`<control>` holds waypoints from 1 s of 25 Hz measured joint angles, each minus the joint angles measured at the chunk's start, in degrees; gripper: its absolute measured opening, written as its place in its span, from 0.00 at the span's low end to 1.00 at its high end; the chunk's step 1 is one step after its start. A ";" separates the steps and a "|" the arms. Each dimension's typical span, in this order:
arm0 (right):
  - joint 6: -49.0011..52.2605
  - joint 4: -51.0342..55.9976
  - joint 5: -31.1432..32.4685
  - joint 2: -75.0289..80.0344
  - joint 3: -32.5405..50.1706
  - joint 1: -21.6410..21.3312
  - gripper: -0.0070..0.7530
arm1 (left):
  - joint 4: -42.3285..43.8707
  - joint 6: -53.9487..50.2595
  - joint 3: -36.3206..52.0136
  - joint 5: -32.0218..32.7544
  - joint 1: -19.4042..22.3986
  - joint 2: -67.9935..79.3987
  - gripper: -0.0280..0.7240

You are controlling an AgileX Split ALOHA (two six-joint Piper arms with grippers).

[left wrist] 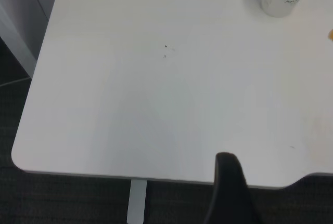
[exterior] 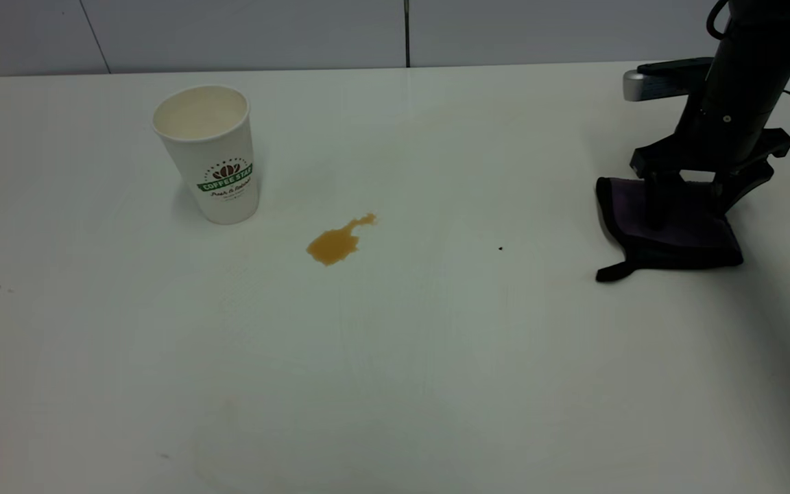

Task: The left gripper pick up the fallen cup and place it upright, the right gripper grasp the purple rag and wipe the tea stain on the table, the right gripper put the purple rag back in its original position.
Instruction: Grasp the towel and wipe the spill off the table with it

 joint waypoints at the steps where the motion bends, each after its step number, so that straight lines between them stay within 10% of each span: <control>1: 0.00 0.00 -0.05 0.17 -0.03 0.14 0.91 | 0.00 0.00 0.00 0.00 0.00 0.00 0.72; 16: 0.05 2.62 -2.75 0.56 -1.06 11.90 0.24 | 0.00 0.00 0.00 0.00 0.00 -0.04 0.72; 25: 0.05 6.51 -1.97 1.64 -4.55 21.03 0.18 | 0.00 0.00 0.00 0.00 0.00 -0.04 0.72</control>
